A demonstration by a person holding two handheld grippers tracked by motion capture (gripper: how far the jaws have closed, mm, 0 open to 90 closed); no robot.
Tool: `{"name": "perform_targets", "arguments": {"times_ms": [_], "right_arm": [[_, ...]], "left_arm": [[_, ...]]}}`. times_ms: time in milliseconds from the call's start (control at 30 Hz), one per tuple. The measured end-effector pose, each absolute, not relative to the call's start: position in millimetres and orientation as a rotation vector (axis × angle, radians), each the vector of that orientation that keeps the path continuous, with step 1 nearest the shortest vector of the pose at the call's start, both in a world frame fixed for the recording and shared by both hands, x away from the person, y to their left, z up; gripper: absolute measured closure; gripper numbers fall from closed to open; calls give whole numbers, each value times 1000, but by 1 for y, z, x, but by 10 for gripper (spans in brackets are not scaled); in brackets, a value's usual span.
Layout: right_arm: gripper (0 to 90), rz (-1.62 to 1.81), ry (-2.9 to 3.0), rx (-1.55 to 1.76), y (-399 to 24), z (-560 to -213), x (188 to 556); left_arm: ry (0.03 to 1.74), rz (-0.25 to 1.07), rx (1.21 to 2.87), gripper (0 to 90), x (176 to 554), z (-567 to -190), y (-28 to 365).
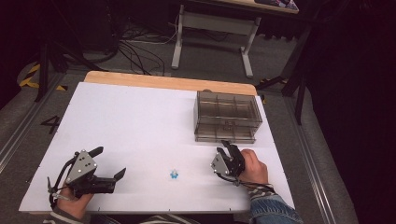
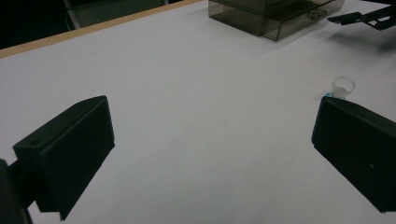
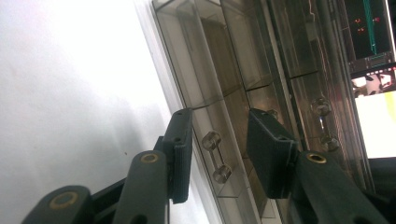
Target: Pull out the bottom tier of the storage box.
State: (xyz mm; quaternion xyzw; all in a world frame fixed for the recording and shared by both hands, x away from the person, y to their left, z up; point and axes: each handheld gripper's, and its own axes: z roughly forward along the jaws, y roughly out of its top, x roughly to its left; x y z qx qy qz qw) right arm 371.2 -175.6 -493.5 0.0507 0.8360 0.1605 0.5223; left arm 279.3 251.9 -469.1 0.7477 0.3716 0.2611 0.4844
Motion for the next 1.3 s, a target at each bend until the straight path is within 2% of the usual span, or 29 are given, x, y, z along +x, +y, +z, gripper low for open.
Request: {"name": "perform_targets", "arguments": {"times_ms": [733,933,1300], "right_arm": [[525,688,2102,277,-187,-462,370],[498,839,2224,344,-195,-445,377],[485,904,2424,410,-199,-435,396]], "left_arm": [[905,635,1819,0,279,-469,251],[900,638,1822,0,279,-469,252],[902,633,1816,0,279,-469,251]]}}
